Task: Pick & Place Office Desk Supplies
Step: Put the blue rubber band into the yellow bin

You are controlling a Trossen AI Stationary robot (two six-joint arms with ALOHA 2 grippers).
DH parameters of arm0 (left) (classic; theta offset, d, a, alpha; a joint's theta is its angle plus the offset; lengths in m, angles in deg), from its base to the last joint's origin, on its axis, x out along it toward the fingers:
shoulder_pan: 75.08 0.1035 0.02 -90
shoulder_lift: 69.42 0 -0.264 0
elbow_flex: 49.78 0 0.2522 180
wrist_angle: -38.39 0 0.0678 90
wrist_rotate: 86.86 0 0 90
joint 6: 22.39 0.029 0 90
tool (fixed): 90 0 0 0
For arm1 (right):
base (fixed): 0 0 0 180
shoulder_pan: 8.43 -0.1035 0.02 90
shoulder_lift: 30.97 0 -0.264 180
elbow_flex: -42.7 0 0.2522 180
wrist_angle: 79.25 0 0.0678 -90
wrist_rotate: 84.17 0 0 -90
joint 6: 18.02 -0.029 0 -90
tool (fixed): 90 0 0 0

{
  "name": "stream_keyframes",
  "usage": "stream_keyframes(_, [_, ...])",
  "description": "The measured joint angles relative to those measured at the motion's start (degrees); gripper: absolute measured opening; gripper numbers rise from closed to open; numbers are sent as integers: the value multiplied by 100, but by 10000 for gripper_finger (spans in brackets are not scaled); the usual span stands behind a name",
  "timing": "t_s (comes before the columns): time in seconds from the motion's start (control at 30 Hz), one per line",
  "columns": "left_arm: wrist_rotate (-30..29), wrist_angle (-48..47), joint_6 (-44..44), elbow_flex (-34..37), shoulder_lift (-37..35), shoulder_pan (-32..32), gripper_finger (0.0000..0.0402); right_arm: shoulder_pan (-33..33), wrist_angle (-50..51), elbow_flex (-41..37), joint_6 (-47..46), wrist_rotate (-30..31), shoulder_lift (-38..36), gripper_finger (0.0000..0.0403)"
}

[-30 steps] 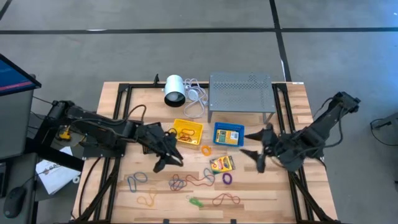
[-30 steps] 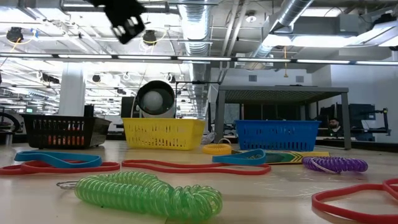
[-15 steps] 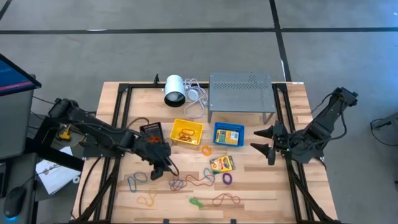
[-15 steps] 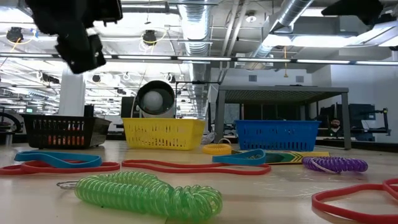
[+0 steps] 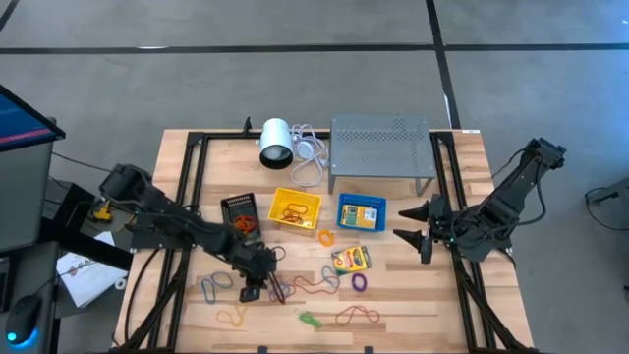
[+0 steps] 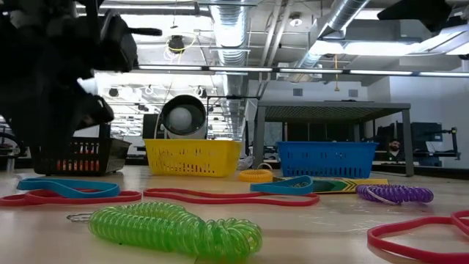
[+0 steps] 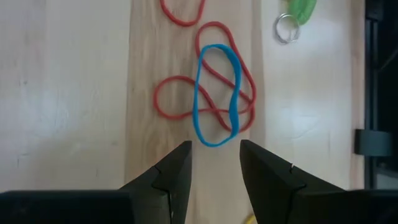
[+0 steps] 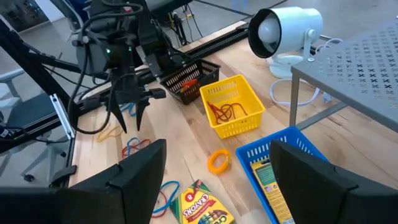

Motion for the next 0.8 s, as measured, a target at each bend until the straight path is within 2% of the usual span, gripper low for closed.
stream_keyframes(0.4, [22,291,-133,-4,323,-87,131,0,-15,0,17,-11,0,280])
stream_keyframes(0.63, [-264,331,-286,-6,372,-83,131,0,-46,0,29,-11,0,280])
stream_keyframes(0.8, [-100,408,-402,-27,670,-78,131,0,-54,0,39,-11,0,280])
